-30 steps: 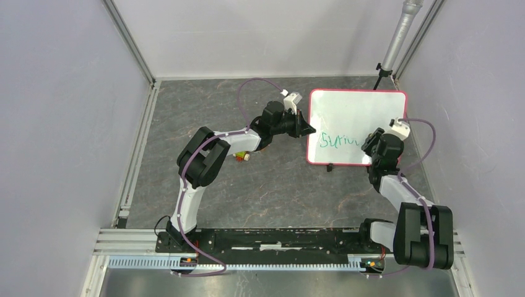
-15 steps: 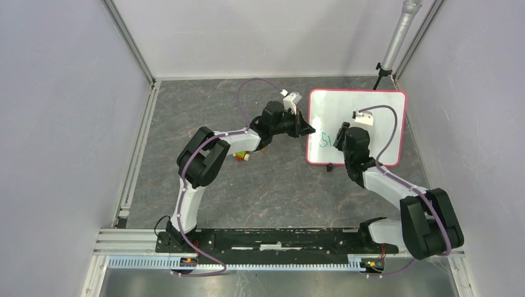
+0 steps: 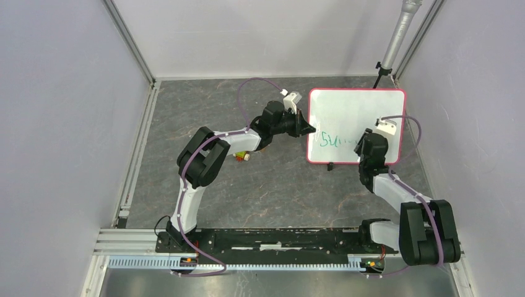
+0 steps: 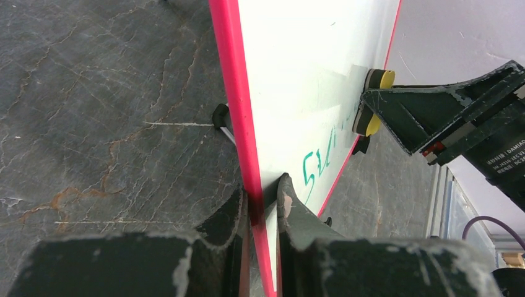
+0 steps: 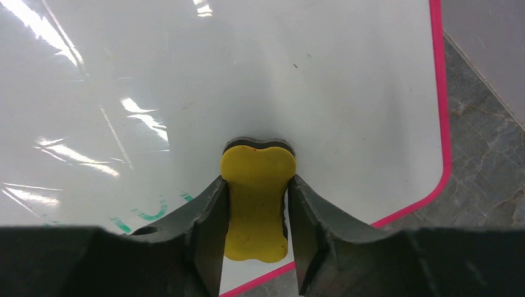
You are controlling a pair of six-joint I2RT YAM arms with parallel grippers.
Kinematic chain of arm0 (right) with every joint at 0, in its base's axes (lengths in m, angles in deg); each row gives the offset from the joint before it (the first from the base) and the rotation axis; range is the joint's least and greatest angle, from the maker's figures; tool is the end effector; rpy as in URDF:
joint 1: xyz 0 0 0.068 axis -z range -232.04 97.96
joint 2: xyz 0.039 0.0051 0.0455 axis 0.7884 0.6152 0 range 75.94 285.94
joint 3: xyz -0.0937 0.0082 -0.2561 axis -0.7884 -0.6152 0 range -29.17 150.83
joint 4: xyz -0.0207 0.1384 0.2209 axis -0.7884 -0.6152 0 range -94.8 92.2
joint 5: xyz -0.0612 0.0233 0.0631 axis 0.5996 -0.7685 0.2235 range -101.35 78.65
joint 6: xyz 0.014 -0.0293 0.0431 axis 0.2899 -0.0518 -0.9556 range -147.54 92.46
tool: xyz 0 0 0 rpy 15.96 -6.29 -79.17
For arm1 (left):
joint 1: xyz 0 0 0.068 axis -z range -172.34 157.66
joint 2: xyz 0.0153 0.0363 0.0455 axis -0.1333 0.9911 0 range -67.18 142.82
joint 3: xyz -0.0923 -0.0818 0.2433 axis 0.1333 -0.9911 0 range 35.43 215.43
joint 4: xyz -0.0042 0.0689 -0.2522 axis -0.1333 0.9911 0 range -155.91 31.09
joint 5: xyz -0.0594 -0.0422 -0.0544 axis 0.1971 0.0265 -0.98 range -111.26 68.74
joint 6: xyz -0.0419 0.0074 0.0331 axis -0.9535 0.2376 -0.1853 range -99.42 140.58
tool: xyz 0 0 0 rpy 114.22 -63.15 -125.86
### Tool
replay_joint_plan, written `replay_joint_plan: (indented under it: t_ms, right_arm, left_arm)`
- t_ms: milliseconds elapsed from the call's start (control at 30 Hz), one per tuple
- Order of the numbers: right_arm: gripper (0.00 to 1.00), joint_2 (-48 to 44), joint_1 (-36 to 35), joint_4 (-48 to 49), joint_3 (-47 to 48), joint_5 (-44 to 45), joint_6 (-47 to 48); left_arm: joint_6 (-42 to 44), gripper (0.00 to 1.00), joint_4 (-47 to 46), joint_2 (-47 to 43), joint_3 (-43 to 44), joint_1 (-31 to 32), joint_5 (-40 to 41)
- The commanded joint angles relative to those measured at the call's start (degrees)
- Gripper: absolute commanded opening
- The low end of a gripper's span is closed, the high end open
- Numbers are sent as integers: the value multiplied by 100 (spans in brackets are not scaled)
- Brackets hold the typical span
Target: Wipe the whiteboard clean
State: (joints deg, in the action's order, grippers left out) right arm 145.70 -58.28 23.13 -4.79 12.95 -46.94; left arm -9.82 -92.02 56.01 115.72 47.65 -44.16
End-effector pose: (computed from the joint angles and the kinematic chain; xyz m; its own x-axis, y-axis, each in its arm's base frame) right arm 0.2406 0.0116 0.1849 -0.2972 0.2720 -0.9152 0.3942 0.9080 0.1418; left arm 0.3643 -0.3235 0.1807 -0.6349 -0.0757 -0.7689 0.6448 0.4963 -0.5813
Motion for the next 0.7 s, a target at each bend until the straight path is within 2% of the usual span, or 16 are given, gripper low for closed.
replay_joint_plan:
  t_ms: [0, 67, 167, 233, 400, 667]
  right_arm:
    - [48, 112, 229, -355, -190, -412, 274]
    - [55, 69, 233, -335, -107, -754, 275]
    - [72, -115, 232, -444, -10, -1162, 223]
    - [77, -219, 234, -660, 96, -1234, 222]
    - [81, -442, 724, -810, -117, -1533, 36]
    - [75, -599, 1226, -654, -252, -2078, 142]
  left_arm:
    - [1072, 2, 853, 346, -52, -5, 945]
    - [1072, 2, 853, 345, -57, 0, 931]
    - [1084, 2, 853, 346, -57, -1, 934]
    - [1081, 2, 853, 346, -53, 1, 935]
    - [1081, 2, 853, 346, -54, 0, 922]
    - [1090, 2, 897, 371, -13, 0, 900]
